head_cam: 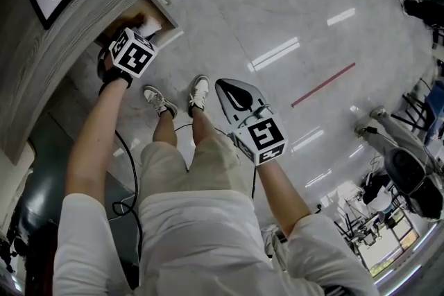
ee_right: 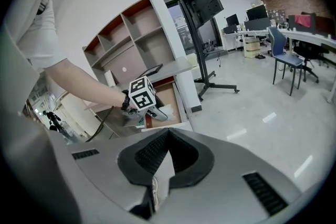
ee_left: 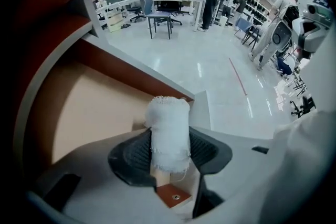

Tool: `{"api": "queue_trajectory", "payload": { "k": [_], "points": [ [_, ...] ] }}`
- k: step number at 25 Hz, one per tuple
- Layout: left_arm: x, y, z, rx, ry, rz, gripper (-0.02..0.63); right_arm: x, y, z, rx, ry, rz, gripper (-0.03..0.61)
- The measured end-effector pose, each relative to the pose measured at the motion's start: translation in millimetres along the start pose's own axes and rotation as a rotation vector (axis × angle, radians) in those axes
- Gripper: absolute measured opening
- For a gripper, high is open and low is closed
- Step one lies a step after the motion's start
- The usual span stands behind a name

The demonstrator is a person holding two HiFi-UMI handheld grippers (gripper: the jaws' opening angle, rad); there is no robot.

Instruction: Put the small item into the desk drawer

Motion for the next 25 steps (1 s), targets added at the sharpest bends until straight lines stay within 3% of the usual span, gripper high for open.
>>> {"api": "queue_trajectory", "payload": {
  "k": [25],
  "points": [
    [-29.7,-3.2,-2.2,-0.031,0.043,-0.072,0.187,-3.6,-2.5,20.0,-0.027,0.013,-0.019,-0.002]
  ]
}}
Point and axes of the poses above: the fingertips, and each gripper's own axes: x backward along the fingers, z to its right, y out of its underside, the point moved 6 cm from there along x, backward along the fingers, and after that the axes turned 3 degrees about -z, right-handed, at the moved point
